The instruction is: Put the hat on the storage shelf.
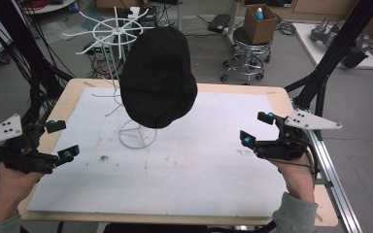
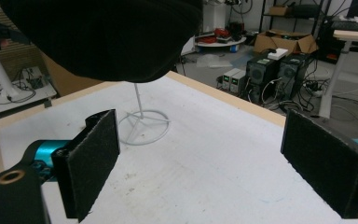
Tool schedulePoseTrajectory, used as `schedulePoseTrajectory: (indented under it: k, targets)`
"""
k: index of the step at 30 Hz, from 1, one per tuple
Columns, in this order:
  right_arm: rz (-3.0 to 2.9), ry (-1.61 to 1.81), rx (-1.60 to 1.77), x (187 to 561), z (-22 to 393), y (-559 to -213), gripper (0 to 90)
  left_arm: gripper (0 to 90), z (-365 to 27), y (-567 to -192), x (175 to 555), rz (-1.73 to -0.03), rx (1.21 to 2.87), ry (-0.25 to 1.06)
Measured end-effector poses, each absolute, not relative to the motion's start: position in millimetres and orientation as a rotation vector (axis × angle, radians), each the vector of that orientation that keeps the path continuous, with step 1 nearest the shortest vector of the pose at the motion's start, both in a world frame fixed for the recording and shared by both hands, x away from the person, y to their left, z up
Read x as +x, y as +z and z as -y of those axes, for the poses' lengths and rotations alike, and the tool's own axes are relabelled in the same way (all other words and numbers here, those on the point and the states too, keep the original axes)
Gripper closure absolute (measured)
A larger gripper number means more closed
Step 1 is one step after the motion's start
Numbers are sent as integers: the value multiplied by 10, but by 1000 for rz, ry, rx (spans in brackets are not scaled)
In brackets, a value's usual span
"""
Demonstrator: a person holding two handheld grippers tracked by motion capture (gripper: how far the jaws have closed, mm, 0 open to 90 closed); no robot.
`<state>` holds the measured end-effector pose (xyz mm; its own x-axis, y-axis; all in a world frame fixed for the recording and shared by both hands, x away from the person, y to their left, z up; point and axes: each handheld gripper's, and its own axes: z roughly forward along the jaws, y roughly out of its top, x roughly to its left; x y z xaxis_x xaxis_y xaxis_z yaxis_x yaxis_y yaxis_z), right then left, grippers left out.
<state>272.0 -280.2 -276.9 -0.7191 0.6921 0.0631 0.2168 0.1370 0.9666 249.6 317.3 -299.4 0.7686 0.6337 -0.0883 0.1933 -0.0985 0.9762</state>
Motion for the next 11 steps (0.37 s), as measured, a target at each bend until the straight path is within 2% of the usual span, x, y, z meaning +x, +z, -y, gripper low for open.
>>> schedulePoseTrajectory:
  k: [11]
  targets:
    - [-2019,1615,891,2739,2855,-2818,109,18,-3157,-3030,2523,-678,1676,409]
